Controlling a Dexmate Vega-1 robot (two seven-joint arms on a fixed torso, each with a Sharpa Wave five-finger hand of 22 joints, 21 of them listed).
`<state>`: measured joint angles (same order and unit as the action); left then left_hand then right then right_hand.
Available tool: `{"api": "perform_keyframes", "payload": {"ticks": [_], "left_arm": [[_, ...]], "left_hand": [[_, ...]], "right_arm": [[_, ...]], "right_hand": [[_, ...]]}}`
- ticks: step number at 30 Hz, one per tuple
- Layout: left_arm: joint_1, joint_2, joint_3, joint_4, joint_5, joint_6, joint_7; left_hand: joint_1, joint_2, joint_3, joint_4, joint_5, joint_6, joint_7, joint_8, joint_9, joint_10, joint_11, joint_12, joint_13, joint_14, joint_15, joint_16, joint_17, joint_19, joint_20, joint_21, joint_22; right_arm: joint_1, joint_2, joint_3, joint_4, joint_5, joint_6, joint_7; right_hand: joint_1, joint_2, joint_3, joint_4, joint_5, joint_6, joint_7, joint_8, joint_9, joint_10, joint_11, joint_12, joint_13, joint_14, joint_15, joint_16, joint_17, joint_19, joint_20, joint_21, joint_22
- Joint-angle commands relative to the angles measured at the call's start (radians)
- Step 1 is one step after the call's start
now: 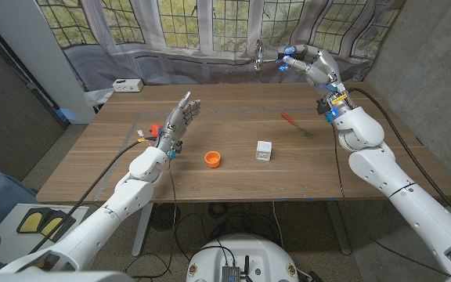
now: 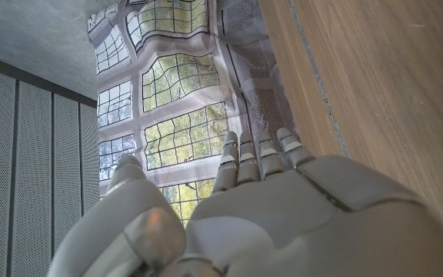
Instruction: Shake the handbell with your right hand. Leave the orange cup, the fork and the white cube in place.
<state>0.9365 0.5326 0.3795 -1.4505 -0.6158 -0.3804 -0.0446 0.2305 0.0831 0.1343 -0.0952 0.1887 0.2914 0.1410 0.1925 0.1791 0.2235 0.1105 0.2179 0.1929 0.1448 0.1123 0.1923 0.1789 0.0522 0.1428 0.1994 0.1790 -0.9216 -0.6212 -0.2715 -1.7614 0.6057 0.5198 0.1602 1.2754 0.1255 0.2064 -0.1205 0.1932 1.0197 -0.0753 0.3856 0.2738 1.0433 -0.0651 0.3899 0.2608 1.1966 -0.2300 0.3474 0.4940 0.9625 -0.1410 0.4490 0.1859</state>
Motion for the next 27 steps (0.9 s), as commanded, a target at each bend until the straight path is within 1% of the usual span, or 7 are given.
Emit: {"api": "perform_keyframes", "payload": {"ticks": [1,7,8,11,17,23,27], "left_arm": [[-0.008,-0.011,0.006,0.016,-0.005,0.0,-0.006],[-0.011,-0.013,0.008,0.022,-0.006,0.007,-0.006],[-0.012,-0.013,0.009,0.022,-0.005,0.008,-0.005],[-0.015,-0.016,0.009,0.029,-0.007,0.006,-0.008],[-0.022,-0.022,0.013,0.044,-0.013,0.006,-0.019],[-0.024,-0.024,0.014,0.055,-0.02,0.009,-0.026],[-0.026,-0.023,0.014,0.059,-0.022,0.01,-0.03]], "left_hand": [[0.001,0.006,0.006,-0.004,-0.003,0.007,-0.002,0.001,0.002,0.005,-0.005,0.002,0.006,0.012,0.001,0.002,0.002,0.007,0.006,0.001,0.002],[0.001,0.006,0.007,-0.005,-0.003,0.012,-0.015,0.002,0.002,0.01,-0.025,0.003,0.006,0.016,-0.008,0.002,0.002,0.007,0.008,0.001,0.002],[0.001,0.006,0.007,-0.005,-0.003,0.012,-0.016,0.002,0.002,0.01,-0.03,0.003,0.006,0.016,-0.009,0.002,0.002,0.007,0.008,0.001,0.002],[0.001,0.007,0.008,-0.005,-0.003,0.013,-0.018,0.002,0.002,0.012,-0.026,0.003,0.006,0.018,-0.012,0.002,0.002,0.008,0.009,0.001,0.002],[0.001,0.007,0.008,-0.005,-0.003,0.014,-0.019,0.002,0.002,0.012,-0.027,0.002,0.006,0.019,-0.014,0.002,0.002,0.008,0.009,0.001,0.002],[0.001,0.007,0.009,-0.006,-0.003,0.015,-0.02,0.002,0.002,0.014,-0.023,0.003,0.005,0.02,-0.014,0.002,0.002,0.007,0.009,0.001,0.002],[0.001,0.007,0.009,-0.006,-0.003,0.016,-0.019,0.002,0.002,0.016,-0.026,0.003,0.005,0.022,-0.015,0.002,0.002,0.007,0.008,0.001,0.002]], "right_arm": [[-0.075,-0.113,0.06,-0.111,-0.248,-0.089,-0.15],[-0.104,-0.261,0.094,-0.208,-0.383,-0.237,-0.146],[-0.112,-0.288,0.103,-0.234,-0.408,-0.276,-0.15],[-0.127,-0.367,0.127,-0.311,-0.452,-0.414,-0.137],[-0.136,-0.474,0.132,-0.432,-0.528,-0.681,-0.128],[-0.09,-0.568,0.057,-0.544,-0.671,-0.972,-0.118],[-0.008,-0.621,-0.058,-0.613,-0.822,-1.17,-0.067]], "right_hand": [[0.003,0.009,-0.002,-0.001,0.002,-0.001,0.001,-0.001,0.002,0.018,0.006,0.015,0.131,0.002,0.003,-0.004,0.006,0.0,-0.021,0.008,0.003],[0.005,0.004,-0.006,-0.003,0.001,0.012,0.002,0.002,0.0,0.028,0.016,0.013,0.125,0.006,0.004,-0.006,0.011,0.005,-0.015,0.014,0.002],[0.004,0.005,-0.006,-0.003,0.001,0.013,0.005,0.001,-0.001,0.028,0.005,0.011,0.122,0.006,0.005,-0.007,0.012,0.004,-0.015,0.015,0.002],[0.004,0.004,-0.008,-0.003,0.001,0.014,0.003,0.001,-0.002,0.027,0.014,0.009,0.12,0.006,0.005,-0.01,0.014,0.001,-0.014,0.016,0.002],[0.005,0.004,-0.011,-0.004,0.001,0.017,0.003,-0.001,-0.005,0.025,0.014,0.005,0.119,0.003,0.004,-0.016,0.017,-0.003,-0.014,0.018,0.001],[0.006,0.003,-0.014,-0.004,0.001,0.018,0.003,-0.003,-0.007,0.022,0.013,0.001,0.118,0.001,0.004,-0.022,0.021,-0.007,-0.014,0.021,0.001],[0.007,0.003,-0.015,-0.005,0.001,0.018,-0.002,-0.003,-0.008,0.024,0.013,0.002,0.12,0.002,0.003,-0.023,0.023,-0.008,-0.014,0.022,0.001]]}}
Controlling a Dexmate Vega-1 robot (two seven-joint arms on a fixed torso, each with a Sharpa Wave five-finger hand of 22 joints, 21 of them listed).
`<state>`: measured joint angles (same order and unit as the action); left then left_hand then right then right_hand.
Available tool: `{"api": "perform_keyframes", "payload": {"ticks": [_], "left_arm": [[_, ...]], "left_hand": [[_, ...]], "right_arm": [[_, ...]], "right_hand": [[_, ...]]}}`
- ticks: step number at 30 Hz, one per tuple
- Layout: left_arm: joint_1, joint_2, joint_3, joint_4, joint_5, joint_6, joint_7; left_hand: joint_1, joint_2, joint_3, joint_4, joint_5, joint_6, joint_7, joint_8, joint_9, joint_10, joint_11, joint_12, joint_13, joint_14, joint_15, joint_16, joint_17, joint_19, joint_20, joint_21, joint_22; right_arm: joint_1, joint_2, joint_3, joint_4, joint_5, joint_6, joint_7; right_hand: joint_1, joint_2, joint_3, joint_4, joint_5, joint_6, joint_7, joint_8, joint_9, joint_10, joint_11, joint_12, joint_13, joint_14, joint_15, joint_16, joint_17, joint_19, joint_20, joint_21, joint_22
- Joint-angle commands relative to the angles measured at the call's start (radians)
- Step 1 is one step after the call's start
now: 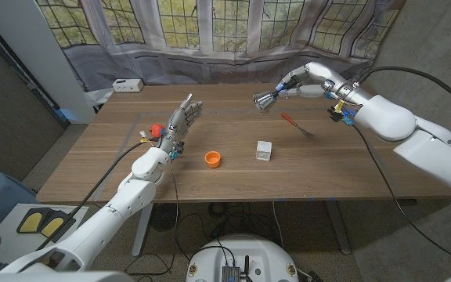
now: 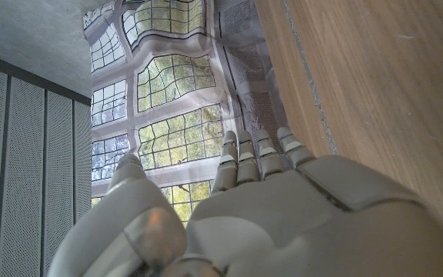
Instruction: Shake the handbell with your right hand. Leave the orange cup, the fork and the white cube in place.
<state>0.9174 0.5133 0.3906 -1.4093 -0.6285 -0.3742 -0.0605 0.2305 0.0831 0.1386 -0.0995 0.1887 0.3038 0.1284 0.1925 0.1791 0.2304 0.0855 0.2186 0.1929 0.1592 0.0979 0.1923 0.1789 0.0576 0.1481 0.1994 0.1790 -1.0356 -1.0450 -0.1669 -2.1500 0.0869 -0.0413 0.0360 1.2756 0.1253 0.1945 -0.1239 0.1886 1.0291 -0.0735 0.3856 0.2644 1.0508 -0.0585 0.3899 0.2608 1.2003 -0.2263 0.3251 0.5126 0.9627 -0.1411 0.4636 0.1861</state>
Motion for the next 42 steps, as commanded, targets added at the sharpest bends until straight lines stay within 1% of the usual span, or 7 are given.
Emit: {"api": "perform_keyframes", "payload": {"ticks": [1,4,8,12,17,26,42], "left_arm": [[-0.008,-0.005,0.003,0.02,-0.01,0.004,-0.015],[-0.01,-0.007,0.003,0.026,-0.013,0.002,-0.021],[-0.012,-0.008,0.004,0.032,-0.018,0.002,-0.03],[-0.016,-0.009,0.006,0.04,-0.022,0.006,-0.037],[-0.022,-0.01,0.01,0.047,-0.025,0.012,-0.048],[-0.034,-0.016,0.018,0.061,-0.029,0.015,-0.068],[-0.038,-0.027,0.022,0.076,-0.035,0.016,-0.075]], "left_hand": [[0.001,0.007,0.005,-0.002,-0.003,0.004,-0.007,0.002,0.002,0.01,-0.003,0.003,0.005,0.007,-0.001,0.002,0.002,0.002,0.003,0.001,0.002],[0.001,0.007,0.005,-0.002,-0.003,0.004,-0.007,0.002,0.002,0.008,-0.001,0.002,0.005,0.008,0.0,0.002,0.002,0.002,0.003,0.001,0.002],[0.002,0.007,0.005,-0.002,-0.003,0.006,-0.007,0.002,0.002,0.008,-0.002,0.001,0.005,0.008,-0.001,0.001,0.002,0.002,0.004,0.001,0.002],[0.002,0.008,0.006,-0.002,-0.003,0.006,-0.006,0.002,0.002,0.01,-0.002,0.002,0.005,0.008,-0.001,0.001,0.002,0.002,0.004,0.001,0.002],[0.002,0.008,0.006,-0.002,-0.003,0.006,-0.006,0.002,0.002,0.009,-0.001,0.001,0.005,0.008,0.0,0.001,0.002,0.002,0.003,0.001,0.002],[0.001,0.008,0.006,-0.002,-0.003,0.009,-0.006,0.002,0.002,0.009,0.001,0.001,0.005,0.008,0.002,0.0,0.002,0.001,0.004,0.0,0.002],[0.0,0.007,0.007,-0.003,-0.003,0.009,-0.006,0.001,0.002,0.009,0.0,-0.001,0.005,0.008,0.006,-0.001,0.002,-0.002,0.003,-0.001,0.002]], "right_arm": [[0.132,-0.205,-0.2,-0.238,-0.351,-0.655,0.078],[0.212,-0.219,-0.323,-0.269,-0.53,-0.784,0.159],[0.305,-0.203,-0.516,-0.274,-0.929,-0.942,0.344],[0.303,-0.17,-0.566,-0.24,-1.224,-0.999,0.5],[0.243,-0.143,-0.497,-0.2,-1.425,-1.004,0.639],[0.101,-0.09,-0.288,-0.171,-1.615,-0.948,0.757],[-0.042,0.037,-0.012,-0.152,-1.82,-0.639,0.834]], "right_hand": [[0.007,0.003,-0.004,-0.001,0.006,0.007,-0.005,-0.004,0.002,0.015,0.001,0.001,0.121,-0.003,0.0,-0.002,0.005,-0.01,-0.015,0.007,0.001],[0.005,0.003,-0.005,0.001,0.007,0.008,-0.006,-0.005,0.001,0.015,0.001,0.001,0.122,-0.004,0.001,-0.004,0.006,-0.011,-0.015,0.008,0.0],[0.009,0.003,-0.005,-0.002,0.008,0.012,-0.01,-0.004,0.0,0.018,-0.001,-0.001,0.12,-0.006,-0.003,-0.009,0.006,-0.012,-0.016,0.01,0.0],[0.009,0.002,-0.008,-0.001,0.009,0.014,-0.016,-0.005,-0.002,0.02,-0.009,-0.002,0.121,-0.005,-0.002,-0.012,0.008,-0.014,-0.017,0.012,0.0],[0.009,0.001,-0.011,-0.001,0.01,0.016,-0.025,-0.005,-0.003,0.021,-0.016,-0.004,0.12,-0.004,-0.004,-0.017,0.009,-0.016,-0.021,0.013,0.0],[0.009,0.0,-0.016,0.0,0.014,0.016,-0.031,-0.006,-0.006,0.021,-0.021,-0.01,0.118,-0.003,-0.006,-0.025,0.011,-0.02,-0.025,0.016,0.0],[0.009,-0.001,-0.023,0.002,0.018,0.025,-0.045,-0.004,-0.011,0.018,-0.034,-0.027,0.109,-0.004,-0.007,-0.043,0.01,-0.034,-0.033,0.019,-0.001]]}}
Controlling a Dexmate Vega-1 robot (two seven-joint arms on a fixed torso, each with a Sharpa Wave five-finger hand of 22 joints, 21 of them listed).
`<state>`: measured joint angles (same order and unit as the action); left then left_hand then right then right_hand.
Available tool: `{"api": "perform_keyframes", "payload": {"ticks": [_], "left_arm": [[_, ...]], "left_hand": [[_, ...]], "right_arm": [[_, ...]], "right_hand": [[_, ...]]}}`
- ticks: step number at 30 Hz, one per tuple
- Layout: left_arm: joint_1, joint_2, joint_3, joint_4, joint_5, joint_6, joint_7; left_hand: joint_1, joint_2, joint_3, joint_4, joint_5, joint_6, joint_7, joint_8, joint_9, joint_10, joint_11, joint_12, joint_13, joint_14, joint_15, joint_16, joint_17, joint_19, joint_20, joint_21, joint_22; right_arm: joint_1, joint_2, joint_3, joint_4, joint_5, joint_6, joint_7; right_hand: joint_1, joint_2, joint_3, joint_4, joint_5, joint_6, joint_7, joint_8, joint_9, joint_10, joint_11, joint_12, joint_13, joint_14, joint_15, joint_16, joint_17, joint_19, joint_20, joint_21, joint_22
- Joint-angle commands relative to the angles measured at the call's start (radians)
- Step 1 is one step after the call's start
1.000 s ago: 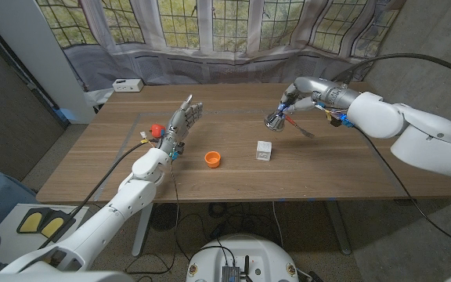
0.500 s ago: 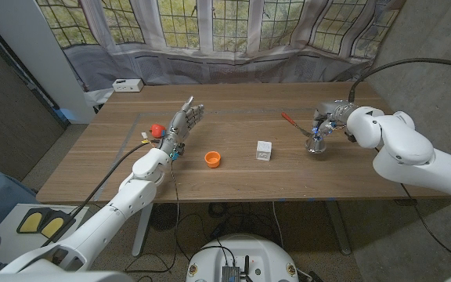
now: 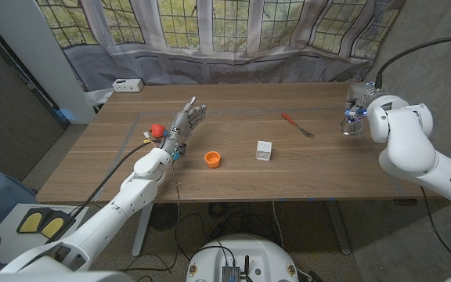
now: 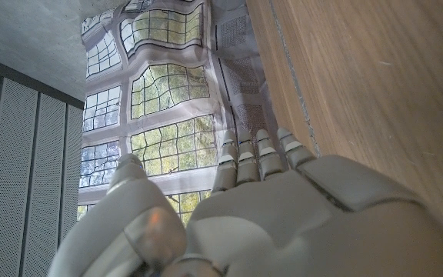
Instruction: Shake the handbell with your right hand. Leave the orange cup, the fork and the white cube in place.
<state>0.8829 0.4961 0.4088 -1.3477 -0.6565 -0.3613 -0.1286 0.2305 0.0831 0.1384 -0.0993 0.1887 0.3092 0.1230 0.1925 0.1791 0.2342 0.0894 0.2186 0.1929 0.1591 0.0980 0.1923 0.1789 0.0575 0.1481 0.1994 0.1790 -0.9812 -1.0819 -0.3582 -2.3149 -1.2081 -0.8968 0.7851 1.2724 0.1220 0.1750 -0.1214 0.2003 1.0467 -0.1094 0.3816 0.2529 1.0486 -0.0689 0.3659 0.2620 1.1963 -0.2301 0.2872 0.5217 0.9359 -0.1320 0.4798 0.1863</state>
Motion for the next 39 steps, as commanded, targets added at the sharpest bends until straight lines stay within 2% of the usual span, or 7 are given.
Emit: {"api": "perform_keyframes", "payload": {"ticks": [1,7,12,16,26,32,39], "left_arm": [[-0.003,-0.009,0.004,0.013,-0.007,0.004,-0.006],[-0.002,-0.011,0.005,0.017,-0.009,0.007,-0.006],[-0.003,-0.011,0.005,0.018,-0.011,0.012,-0.006],[-0.004,-0.015,0.005,0.024,-0.015,0.012,-0.009],[0.001,-0.015,0.001,0.021,-0.014,0.01,-0.001],[0.009,-0.011,-0.002,0.01,-0.014,0.01,0.006],[0.016,-0.006,-0.005,-0.004,-0.015,0.014,0.012]], "left_hand": [[0.0,0.007,0.007,-0.003,-0.003,0.004,-0.001,0.001,0.002,0.005,-0.005,-0.001,0.005,0.008,0.006,-0.001,0.002,-0.002,0.003,-0.001,0.002],[0.0,0.007,0.008,-0.003,-0.003,0.004,0.0,0.001,0.002,0.005,-0.002,-0.001,0.005,0.008,0.007,-0.001,0.002,-0.003,0.003,-0.001,0.002],[0.0,0.007,0.008,-0.003,-0.003,0.004,0.0,0.0,0.002,0.007,-0.005,-0.001,0.006,0.008,0.007,-0.001,0.002,-0.004,0.003,-0.001,0.002],[-0.001,0.008,0.008,-0.003,-0.003,0.004,0.0,0.0,0.002,0.006,-0.003,-0.001,0.006,0.008,0.007,-0.002,0.002,-0.003,0.004,-0.001,0.002],[-0.001,0.008,0.009,-0.003,-0.004,0.004,-0.001,0.0,0.002,0.008,-0.002,-0.001,0.006,0.009,0.007,-0.002,0.002,-0.004,0.004,-0.001,0.002],[-0.001,0.008,0.009,-0.003,-0.003,0.005,0.0,0.0,0.002,0.007,-0.001,-0.002,0.006,0.009,0.007,-0.002,0.002,-0.004,0.004,-0.001,0.002],[-0.001,0.008,0.01,-0.003,-0.004,0.007,0.0,0.0,0.002,0.008,-0.003,-0.002,0.006,0.011,0.006,-0.001,0.002,-0.004,0.003,-0.001,0.002]], "right_arm": [[-0.096,0.075,0.186,0.017,-0.531,0.243,0.093],[-0.098,0.106,0.205,0.035,-0.594,0.347,0.1],[-0.044,0.161,0.151,0.07,-0.726,0.434,0.178],[-0.044,0.2,0.172,0.076,-0.681,0.454,0.168],[-0.053,0.318,0.211,0.049,-0.449,0.408,0.101],[-0.064,0.421,0.298,0.004,-0.107,0.352,0.01],[-0.102,0.46,0.369,-0.031,0.265,0.338,-0.148]], "right_hand": [[0.013,-0.001,-0.006,-0.002,0.006,0.006,-0.01,-0.001,0.0,0.019,-0.026,-0.005,0.107,-0.004,-0.004,-0.009,0.001,-0.015,-0.042,0.0,-0.001],[0.011,-0.002,-0.009,0.0,0.008,0.012,-0.014,0.001,-0.002,0.018,-0.042,-0.014,0.1,-0.022,-0.003,-0.025,-0.004,-0.036,-0.046,-0.006,-0.001],[0.006,-0.006,-0.017,0.003,0.011,0.02,-0.03,0.004,-0.006,0.019,-0.071,-0.021,0.099,-0.031,-0.006,-0.035,-0.005,-0.068,-0.052,-0.017,-0.002],[0.008,-0.008,-0.02,0.002,0.014,0.022,-0.044,0.005,-0.008,0.022,-0.078,-0.026,0.095,-0.038,-0.008,-0.042,-0.007,-0.077,-0.057,-0.02,-0.002],[0.01,-0.004,-0.025,0.003,0.02,0.021,-0.039,0.005,-0.013,0.028,-0.077,-0.034,0.094,-0.03,-0.008,-0.045,-0.006,-0.07,-0.054,-0.016,-0.002],[0.01,-0.002,-0.028,0.004,0.023,0.017,-0.03,0.005,-0.015,0.032,-0.059,-0.037,0.094,-0.025,-0.007,-0.047,-0.006,-0.062,-0.052,-0.011,-0.002],[0.009,0.005,-0.028,0.007,0.024,0.012,-0.02,0.004,-0.016,0.032,-0.045,-0.037,0.1,-0.021,-0.005,-0.05,-0.008,-0.052,-0.047,-0.006,-0.002]]}}
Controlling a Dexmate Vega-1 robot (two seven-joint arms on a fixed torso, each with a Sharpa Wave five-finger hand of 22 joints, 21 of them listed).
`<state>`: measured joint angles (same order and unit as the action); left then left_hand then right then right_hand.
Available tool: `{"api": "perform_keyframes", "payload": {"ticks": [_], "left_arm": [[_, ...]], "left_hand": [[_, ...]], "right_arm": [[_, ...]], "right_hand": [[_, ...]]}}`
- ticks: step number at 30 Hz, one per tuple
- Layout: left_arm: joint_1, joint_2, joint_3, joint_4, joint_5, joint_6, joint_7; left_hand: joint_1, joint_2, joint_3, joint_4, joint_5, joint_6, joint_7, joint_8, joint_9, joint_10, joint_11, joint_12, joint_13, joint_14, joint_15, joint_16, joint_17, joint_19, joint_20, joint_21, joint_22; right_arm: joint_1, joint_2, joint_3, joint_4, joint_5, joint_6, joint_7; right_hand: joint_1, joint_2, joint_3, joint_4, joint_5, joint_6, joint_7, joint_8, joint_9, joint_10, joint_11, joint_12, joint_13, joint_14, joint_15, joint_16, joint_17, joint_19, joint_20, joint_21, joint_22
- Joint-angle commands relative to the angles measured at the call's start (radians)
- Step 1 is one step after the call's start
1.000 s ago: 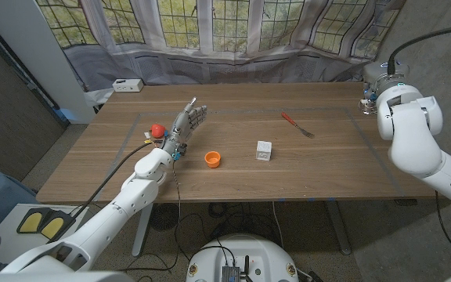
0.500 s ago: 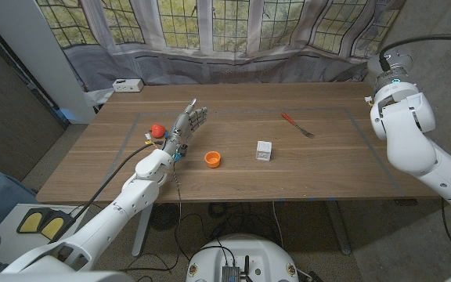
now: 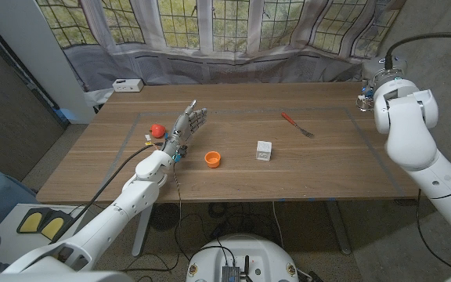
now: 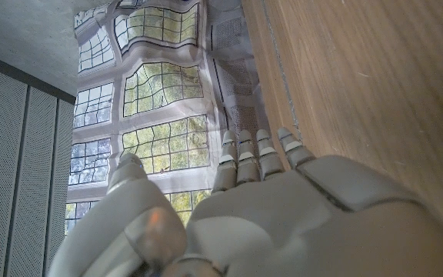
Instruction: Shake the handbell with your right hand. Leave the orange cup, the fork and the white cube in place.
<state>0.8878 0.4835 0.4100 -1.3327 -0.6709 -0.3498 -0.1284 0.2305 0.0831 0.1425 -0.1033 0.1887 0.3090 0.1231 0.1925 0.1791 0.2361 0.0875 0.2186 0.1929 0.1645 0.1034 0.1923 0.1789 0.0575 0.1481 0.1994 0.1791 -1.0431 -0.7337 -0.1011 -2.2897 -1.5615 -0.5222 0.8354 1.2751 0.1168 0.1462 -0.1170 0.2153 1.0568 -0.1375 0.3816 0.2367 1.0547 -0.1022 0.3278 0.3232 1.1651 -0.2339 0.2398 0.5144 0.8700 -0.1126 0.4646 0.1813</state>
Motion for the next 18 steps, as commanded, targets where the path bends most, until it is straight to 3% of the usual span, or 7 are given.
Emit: {"api": "perform_keyframes", "payload": {"ticks": [1,9,13,18], "left_arm": [[0.011,0.008,-0.005,-0.022,-0.001,0.004,0.012],[0.016,0.015,-0.004,-0.037,0.003,0.008,0.013],[0.019,0.019,-0.005,-0.044,0.002,0.012,0.015],[0.022,0.022,-0.006,-0.048,0.002,0.012,0.017]], "left_hand": [[-0.001,0.008,0.006,0.001,-0.004,0.008,-0.001,0.0,0.002,0.006,-0.001,-0.002,0.006,0.004,0.001,-0.002,0.002,-0.003,0.004,0.0,0.002],[-0.001,0.009,0.007,0.0,-0.004,0.007,0.001,0.0,0.002,0.007,0.0,-0.002,0.006,0.005,0.001,-0.002,0.002,-0.004,0.003,0.0,0.002],[-0.001,0.009,0.007,0.0,-0.004,0.008,0.002,0.0,0.002,0.007,0.0,-0.002,0.006,0.005,0.0,-0.002,0.002,-0.003,0.003,0.0,0.002],[-0.001,0.009,0.007,0.0,-0.004,0.01,0.003,0.001,0.003,0.007,-0.002,-0.003,0.006,0.005,0.001,-0.002,0.002,-0.003,0.003,0.0,0.002]], "right_arm": [[-0.04,0.117,0.125,-0.057,0.683,-0.034,-0.213],[-0.018,0.149,0.262,-0.007,1.258,0.024,-0.269],[-0.009,0.189,0.336,0.093,1.604,0.131,-0.275],[0.015,0.189,0.341,0.223,1.954,0.231,-0.27]], "right_hand": [[0.007,0.011,0.0,0.002,0.009,0.002,0.009,0.004,0.001,0.029,-0.002,0.002,0.04,0.01,-0.002,-0.003,-0.001,0.013,-0.065,0.009,0.003],[0.006,0.012,-0.004,0.004,0.008,-0.003,0.02,0.003,0.001,0.028,0.015,-0.001,0.047,0.013,0.001,-0.006,-0.001,0.018,-0.06,0.014,0.003],[0.013,0.013,-0.003,0.0,0.007,-0.005,0.033,0.002,0.001,0.029,0.022,-0.004,0.046,0.011,0.0,-0.008,-0.002,0.018,-0.057,0.015,0.003],[0.011,0.015,-0.006,0.002,0.004,-0.005,0.042,0.001,0.001,0.026,0.031,-0.008,0.046,0.005,0.005,-0.011,-0.002,0.018,-0.053,0.017,0.003]]}}
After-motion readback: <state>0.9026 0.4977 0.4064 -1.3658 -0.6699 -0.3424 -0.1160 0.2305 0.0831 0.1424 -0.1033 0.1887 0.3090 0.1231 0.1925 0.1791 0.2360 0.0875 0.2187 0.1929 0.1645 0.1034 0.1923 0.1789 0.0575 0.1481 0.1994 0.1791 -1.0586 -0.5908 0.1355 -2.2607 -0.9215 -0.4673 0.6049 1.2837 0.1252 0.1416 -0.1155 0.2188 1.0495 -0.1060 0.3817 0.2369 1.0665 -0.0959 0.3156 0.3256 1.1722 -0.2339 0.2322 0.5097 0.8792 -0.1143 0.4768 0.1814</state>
